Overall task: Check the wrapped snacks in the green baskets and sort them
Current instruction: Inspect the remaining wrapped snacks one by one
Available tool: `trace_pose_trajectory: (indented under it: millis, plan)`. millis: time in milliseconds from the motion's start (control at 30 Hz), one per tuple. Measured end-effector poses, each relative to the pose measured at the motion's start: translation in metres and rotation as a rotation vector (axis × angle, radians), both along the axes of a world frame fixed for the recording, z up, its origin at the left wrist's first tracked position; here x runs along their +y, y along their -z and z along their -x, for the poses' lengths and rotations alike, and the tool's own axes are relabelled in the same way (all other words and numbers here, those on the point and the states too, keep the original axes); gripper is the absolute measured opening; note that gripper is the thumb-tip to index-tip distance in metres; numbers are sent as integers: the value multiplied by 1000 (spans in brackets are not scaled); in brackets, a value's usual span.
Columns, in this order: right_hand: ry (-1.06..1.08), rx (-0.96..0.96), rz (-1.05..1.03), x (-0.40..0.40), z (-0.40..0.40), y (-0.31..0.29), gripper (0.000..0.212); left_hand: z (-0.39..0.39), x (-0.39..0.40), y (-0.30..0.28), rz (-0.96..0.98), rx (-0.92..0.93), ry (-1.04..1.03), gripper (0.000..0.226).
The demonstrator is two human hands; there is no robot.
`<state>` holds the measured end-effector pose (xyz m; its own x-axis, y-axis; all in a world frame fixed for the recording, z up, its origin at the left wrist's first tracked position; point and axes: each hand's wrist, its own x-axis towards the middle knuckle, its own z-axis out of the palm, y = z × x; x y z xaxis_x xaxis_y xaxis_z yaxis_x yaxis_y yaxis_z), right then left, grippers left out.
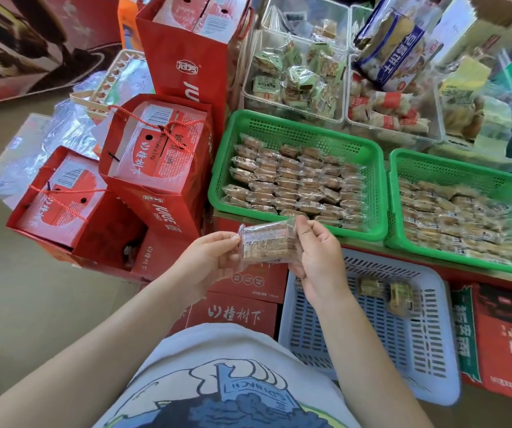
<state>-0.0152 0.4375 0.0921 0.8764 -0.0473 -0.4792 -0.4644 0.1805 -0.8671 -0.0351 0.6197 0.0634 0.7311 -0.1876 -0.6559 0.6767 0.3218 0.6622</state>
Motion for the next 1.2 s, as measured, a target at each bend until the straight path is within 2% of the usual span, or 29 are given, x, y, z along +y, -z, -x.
trace_pose_trajectory:
  millis: [100, 167, 367, 467, 533, 600, 667, 733, 800, 867, 933, 1033, 1100, 1200]
  plan:
    - [-22, 32, -22, -3, -1, 3, 32, 0, -6, -14, 51, 49, 65, 36]
    - [-50, 73, -77, -5, -2, 3, 37, 0, -10, -23, 54, -4, 114, 47]
    - [-72, 247, -278, -12, 1, 0, 36, -2, -11, -26, 52, 9, 66, 48]
    - [-93, 246, -138, -16, 2, 3, 39, 0, -7, -20, 10, -71, 118, 47]
    - [-166, 244, -44, -21, 3, 6, 55, 0, -3, -18, -68, -169, 146, 50]
    - [-291, 263, -48, -22, 3, 5, 63, -2, 0, -16, -146, -282, 173, 43]
    - [-354, 247, -78, -21, 3, 2, 50, -3, 1, -12, -136, -347, 155, 43]
    - [-337, 163, -78, -18, 2, 0, 30, -2, -1, -11, -80, -351, 128, 53]
    - [-326, 51, -25, -16, 2, 0, 16, -2, -3, -13, 12, -276, 88, 71]
    - [-361, -80, 98, -15, 3, 1, 16, -5, -4, -16, 79, -164, 27, 79]
    - [-363, -177, 114, -13, 5, 0, 24, -7, -3, -18, 80, -86, 33, 77]
    - [-355, -234, 92, -12, 6, -1, 43, -9, -3, -18, 58, -95, 75, 52]
    - [-315, -204, 94, -11, 5, 3, 49, -9, -3, -17, -5, -155, 61, 48]
    - [-234, -77, 107, -9, 1, 7, 44, -11, -2, -15, -60, -202, 76, 51]
